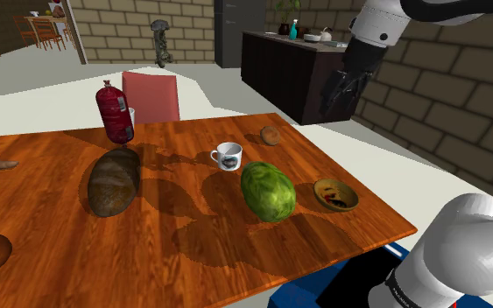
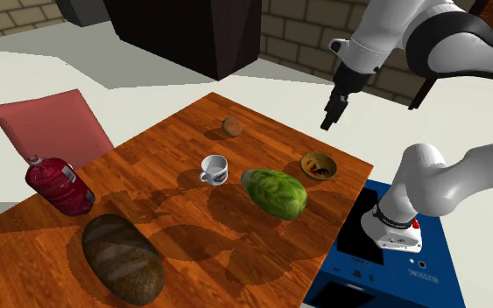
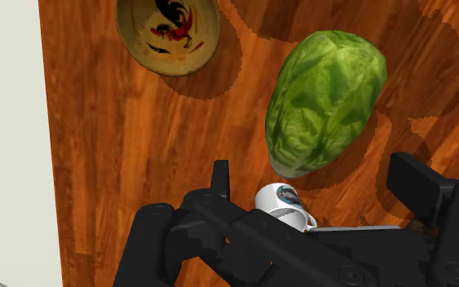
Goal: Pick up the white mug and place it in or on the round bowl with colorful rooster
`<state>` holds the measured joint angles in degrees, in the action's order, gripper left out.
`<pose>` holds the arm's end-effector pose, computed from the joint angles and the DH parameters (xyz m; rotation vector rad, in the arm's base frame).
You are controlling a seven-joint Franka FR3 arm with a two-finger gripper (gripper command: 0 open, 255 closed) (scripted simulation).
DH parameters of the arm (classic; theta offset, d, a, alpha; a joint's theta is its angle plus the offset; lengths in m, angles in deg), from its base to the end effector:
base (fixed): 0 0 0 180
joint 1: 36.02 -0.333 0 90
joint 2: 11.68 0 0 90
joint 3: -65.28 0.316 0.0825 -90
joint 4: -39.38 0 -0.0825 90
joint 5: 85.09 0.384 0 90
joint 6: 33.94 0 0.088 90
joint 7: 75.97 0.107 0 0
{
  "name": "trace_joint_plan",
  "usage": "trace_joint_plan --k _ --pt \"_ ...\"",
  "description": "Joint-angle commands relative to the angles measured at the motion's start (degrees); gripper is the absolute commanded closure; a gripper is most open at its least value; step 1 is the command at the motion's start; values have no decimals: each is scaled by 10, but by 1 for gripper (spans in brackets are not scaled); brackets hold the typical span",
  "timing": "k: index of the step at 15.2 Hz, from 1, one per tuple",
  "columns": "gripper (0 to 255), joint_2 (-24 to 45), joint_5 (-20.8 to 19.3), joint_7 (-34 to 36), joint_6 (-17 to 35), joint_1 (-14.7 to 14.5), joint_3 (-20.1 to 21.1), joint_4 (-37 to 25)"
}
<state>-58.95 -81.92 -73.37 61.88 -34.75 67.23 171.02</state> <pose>0.3055 0.0134 0.6402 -3.0905 0.0650 -0.3082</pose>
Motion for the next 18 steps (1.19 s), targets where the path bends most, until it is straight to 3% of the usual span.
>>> trace_joint_plan --k 1,9,18 --pt "0 0 0 0 0 0 0 0" --pt "0 156 1 1 112 4 5 -23" --pt "0 350 -3 4 202 8 9 -105"
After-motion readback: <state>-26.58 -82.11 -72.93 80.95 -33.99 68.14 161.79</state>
